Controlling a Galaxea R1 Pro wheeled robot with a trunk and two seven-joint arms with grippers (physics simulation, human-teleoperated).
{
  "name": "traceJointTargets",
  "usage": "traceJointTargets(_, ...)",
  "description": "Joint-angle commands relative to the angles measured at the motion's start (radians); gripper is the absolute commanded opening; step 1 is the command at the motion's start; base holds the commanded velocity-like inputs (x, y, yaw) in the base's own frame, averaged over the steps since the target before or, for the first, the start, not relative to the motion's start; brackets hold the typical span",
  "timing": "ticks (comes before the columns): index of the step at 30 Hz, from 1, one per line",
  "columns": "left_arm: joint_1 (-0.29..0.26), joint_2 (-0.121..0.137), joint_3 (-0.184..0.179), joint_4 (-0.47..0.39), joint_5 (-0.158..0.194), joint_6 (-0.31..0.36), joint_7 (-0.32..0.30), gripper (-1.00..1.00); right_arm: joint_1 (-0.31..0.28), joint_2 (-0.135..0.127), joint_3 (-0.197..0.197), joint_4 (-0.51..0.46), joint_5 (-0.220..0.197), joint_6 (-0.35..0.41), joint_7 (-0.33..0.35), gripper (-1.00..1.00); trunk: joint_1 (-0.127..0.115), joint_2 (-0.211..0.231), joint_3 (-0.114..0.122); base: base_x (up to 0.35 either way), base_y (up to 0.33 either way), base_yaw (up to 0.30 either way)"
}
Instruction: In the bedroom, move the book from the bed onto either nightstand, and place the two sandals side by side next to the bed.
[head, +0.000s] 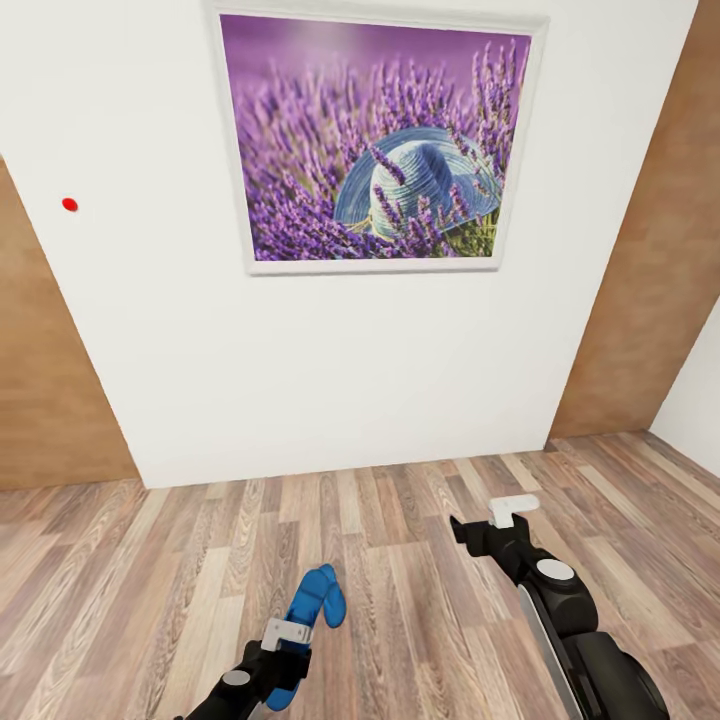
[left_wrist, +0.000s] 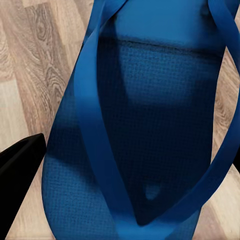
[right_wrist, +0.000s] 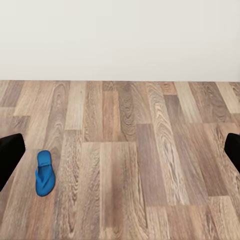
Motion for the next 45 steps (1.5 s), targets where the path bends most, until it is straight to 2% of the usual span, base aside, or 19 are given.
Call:
traceJointTargets(1, 0.0, 0.0, -0.004, -0.002, -0.002, 0.006, 0.009, -1.0, -0.001, -0.001, 0.0, -0.001, 0.0, 0.005, 0.007, 1.0, 0.0, -0.001, -0.001, 0.0, 0.0, 0.03)
traceJointTargets(12, 0.0, 0.0, -0.005, -0.002, -0.002, 0.006, 0.009, -1.0, -0.001, -0.001, 0.0, -0.001, 0.002, 0.005, 0.007, 1.0, 0.0, -0.001, -0.001, 0.0, 0.0, 0.015)
traceJointTargets(19, 0.0, 0.0, -0.005, -0.002, -0.002, 0.006, 0.009, -1.0, -0.001, 0.0, 0.003, -0.001, 0.002, 0.005, 0.004, 1.0, 0.0, -0.001, -0.001, 0.098, 0.0, 0.178)
traceJointTargets(38, 0.0, 0.0, -0.004, -0.002, -0.002, 0.007, 0.009, -1.0, -0.001, -0.001, 0.011, -0.001, 0.002, 0.005, -0.001, 1.0, 0.0, -0.001, -0.001, 0.293, 0.0, 0.281)
traceJointTargets(45, -0.001, 0.0, -0.005, -0.002, -0.001, 0.004, 0.01, -1.0, -0.001, -0.001, 0.01, -0.002, 0.001, 0.005, 0.008, 1.0, 0.0, -0.001, -0.002, 0.315, 0.0, 0.082)
